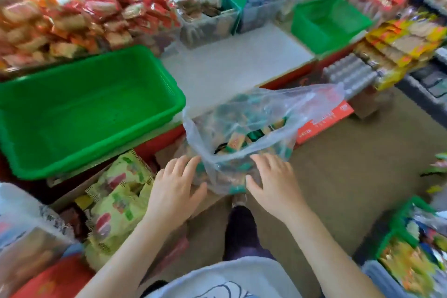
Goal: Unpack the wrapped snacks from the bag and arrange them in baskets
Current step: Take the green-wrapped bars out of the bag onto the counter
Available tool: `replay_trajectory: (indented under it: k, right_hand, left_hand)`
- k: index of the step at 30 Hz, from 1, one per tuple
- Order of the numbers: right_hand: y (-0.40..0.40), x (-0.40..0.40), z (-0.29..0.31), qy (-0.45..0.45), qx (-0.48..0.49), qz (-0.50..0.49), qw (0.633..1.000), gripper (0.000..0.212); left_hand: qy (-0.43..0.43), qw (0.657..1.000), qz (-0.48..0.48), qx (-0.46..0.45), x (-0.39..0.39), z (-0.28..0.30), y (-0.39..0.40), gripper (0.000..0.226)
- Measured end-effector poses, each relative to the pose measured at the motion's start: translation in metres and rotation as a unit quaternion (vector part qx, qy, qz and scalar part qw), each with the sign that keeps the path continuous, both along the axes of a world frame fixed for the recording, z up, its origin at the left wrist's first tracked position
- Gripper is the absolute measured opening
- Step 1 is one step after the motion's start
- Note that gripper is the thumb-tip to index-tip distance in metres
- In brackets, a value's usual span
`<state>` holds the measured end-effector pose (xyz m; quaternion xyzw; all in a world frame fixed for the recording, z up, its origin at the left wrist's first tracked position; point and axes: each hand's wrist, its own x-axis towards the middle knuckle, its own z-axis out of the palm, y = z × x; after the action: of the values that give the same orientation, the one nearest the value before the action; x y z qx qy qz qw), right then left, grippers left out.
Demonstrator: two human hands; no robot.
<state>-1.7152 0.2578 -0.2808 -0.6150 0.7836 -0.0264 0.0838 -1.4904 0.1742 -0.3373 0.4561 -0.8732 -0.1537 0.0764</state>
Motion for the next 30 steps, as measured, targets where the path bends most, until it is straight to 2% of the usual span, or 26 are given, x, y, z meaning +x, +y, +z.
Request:
replay_trajectory:
  k: [4, 7, 11, 14, 16, 18, 22, 24, 27, 30]
  right_hand:
    - [-0.094, -0.069, -0.031, -0.045, 0.062, 0.121, 0.990, 0.042]
    - [-0.142, -0.120, -0.050, -0.052, 0.126, 0.187, 0.973, 0.042]
    - [-0.187, -0.169, -0.071, -0.019, 0.281, 0.243, 0.928, 0.029]
    - [-0.206, -0.191, -0.087, 0.009, 0.364, 0.270, 0.892, 0.037]
    - [-0.214, -0.198, -0.091, 0.001, 0.380, 0.276, 0.883, 0.050]
    - [-0.218, -0.199, -0.091, -0.014, 0.382, 0.273, 0.883, 0.063]
    - [-0.229, -0.198, -0.093, -0.062, 0.304, 0.265, 0.913, 0.073]
    - [-0.238, -0.196, -0.090, -0.088, 0.271, 0.268, 0.920, 0.075]
    - [-0.259, -0.189, -0.084, -0.103, 0.217, 0.266, 0.934, 0.077]
    - [-0.282, -0.182, -0.084, -0.045, 0.205, 0.251, 0.945, 0.080]
  left_hand:
    - [-0.046, 0.996, 0.066, 0.044, -0.066, -0.034, -0.034, 0.061]
    - [-0.062, 0.992, 0.087, 0.063, -0.122, -0.040, -0.055, 0.056]
    - [-0.076, 0.989, 0.092, 0.086, -0.176, -0.042, -0.095, 0.054]
    - [-0.114, 0.971, 0.111, 0.177, -0.196, -0.042, -0.117, 0.072]
    - [-0.149, 0.960, 0.110, 0.210, -0.199, -0.050, -0.119, 0.063]
    - [-0.186, 0.954, 0.088, 0.219, -0.200, -0.060, -0.117, 0.048]
    - [-0.228, 0.942, 0.105, 0.222, -0.199, -0.065, -0.113, 0.073]
    - [-0.207, 0.944, 0.141, 0.212, -0.199, -0.061, -0.115, 0.084]
    - [-0.165, 0.953, 0.179, 0.178, -0.198, -0.056, -0.121, 0.087]
    - [-0.149, 0.956, 0.201, 0.156, -0.192, -0.056, -0.132, 0.087]
